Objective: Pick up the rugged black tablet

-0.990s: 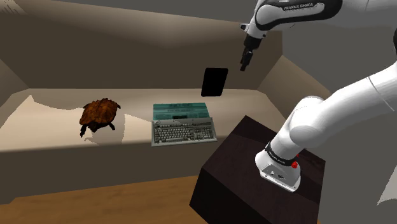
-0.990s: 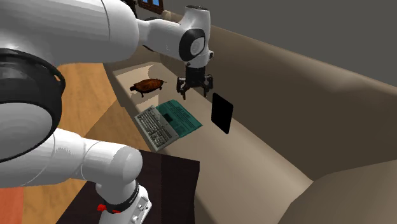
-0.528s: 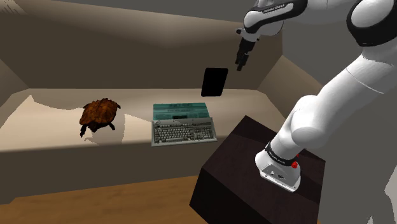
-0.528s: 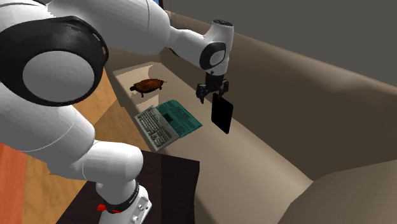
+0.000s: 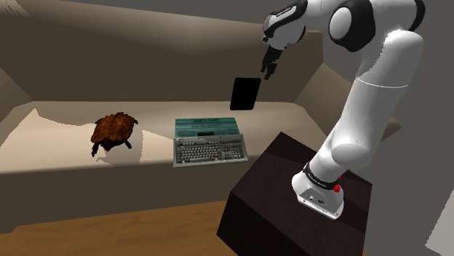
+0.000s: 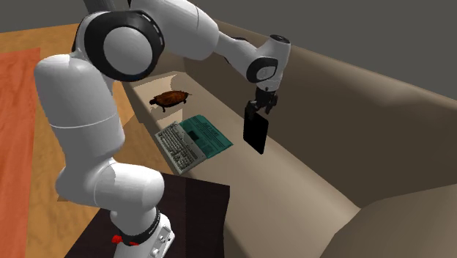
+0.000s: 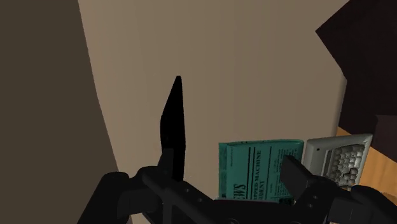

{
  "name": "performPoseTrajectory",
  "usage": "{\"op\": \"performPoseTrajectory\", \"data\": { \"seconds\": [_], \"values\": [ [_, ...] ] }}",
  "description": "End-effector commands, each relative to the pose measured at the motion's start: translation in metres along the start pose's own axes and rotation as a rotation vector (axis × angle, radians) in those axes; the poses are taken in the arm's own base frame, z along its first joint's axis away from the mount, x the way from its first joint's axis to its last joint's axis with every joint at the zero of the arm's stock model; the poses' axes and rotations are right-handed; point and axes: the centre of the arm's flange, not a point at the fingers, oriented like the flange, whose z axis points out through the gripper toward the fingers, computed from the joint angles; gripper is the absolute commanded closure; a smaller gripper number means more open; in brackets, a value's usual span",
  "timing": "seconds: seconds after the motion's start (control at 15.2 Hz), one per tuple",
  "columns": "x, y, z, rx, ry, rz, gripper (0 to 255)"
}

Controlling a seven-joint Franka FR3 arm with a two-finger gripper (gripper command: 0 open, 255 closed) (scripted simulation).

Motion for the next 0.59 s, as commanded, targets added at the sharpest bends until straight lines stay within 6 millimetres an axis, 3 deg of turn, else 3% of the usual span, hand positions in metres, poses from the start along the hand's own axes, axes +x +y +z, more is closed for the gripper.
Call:
{"op": "performPoseTrajectory", "data": {
  "seconds": [0.0,0.2,0.53],
  "values": [
    [0.002,0.024,0.014,0.003,0.012,-0.045,0],
    [0.006,0.057,0.030,0.007,0.025,-0.099,0],
    [0.003,0.057,0.056,0.007,0.025,-0.099,0]
  ]
}}
